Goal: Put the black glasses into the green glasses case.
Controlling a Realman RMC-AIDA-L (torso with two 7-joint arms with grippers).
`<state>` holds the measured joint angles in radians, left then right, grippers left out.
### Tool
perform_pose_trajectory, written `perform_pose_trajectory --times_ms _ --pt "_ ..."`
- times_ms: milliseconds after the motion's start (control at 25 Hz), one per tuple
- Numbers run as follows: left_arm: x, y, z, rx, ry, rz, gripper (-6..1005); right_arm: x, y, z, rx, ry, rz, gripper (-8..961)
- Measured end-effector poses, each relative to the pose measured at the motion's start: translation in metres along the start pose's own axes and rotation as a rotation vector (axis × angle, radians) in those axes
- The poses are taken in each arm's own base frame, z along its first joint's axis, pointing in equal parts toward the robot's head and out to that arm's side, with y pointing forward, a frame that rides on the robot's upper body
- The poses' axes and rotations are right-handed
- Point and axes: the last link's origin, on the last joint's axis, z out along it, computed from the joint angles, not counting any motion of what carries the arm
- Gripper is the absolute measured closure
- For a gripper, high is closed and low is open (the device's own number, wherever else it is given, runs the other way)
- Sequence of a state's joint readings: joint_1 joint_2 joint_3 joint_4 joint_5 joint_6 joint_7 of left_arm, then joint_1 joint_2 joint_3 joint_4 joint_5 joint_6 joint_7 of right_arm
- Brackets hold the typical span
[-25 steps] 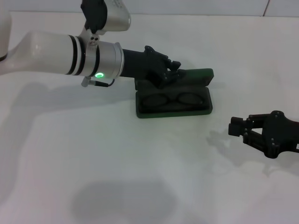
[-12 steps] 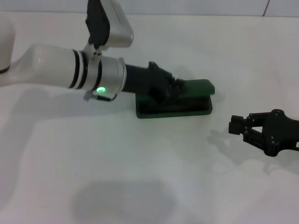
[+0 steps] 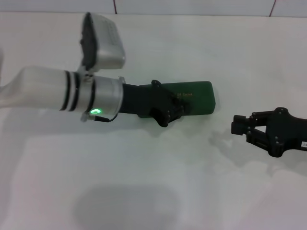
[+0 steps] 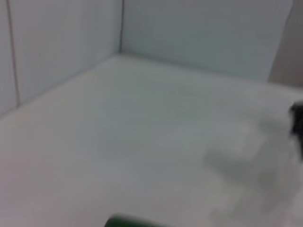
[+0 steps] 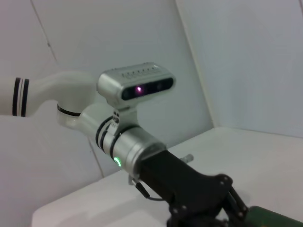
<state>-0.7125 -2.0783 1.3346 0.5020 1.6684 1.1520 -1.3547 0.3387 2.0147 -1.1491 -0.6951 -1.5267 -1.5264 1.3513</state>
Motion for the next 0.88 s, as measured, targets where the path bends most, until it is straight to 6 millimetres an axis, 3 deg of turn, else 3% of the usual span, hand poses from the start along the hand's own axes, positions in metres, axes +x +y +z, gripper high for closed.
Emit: perform_pose_trajectory --times_ms 200,320,480,600,800,880 --pt "0.013 0.021 -0.045 -0.043 0.227 0.028 864 -0.006 0.006 0.003 -0.071 0.004 -0.024 775" --pt "0.008 0.036 -0.082 -0.053 0.359 0.063 836 -0.011 0.013 0.003 -0.118 -0.024 -0.05 774" --pt "-0.009 0.048 -0.119 -0.038 0.456 0.067 799 -0.021 0.023 0.004 -0.181 -0.089 -0.087 605" --pt "-0.024 0.057 -0.136 -0.102 0.44 0.061 575 -0.031 0.027 0.006 -0.231 -0.128 -0.106 493" --pt "-0.044 0.064 -0.146 -0.157 0.422 0.023 440 -0.042 0.03 0.012 -0.286 -0.144 -0.135 324" --pt "-0.048 0.065 -0.146 -0.149 0.432 0.014 440 -0.044 0.031 0.015 -0.298 -0.144 -0.142 267"
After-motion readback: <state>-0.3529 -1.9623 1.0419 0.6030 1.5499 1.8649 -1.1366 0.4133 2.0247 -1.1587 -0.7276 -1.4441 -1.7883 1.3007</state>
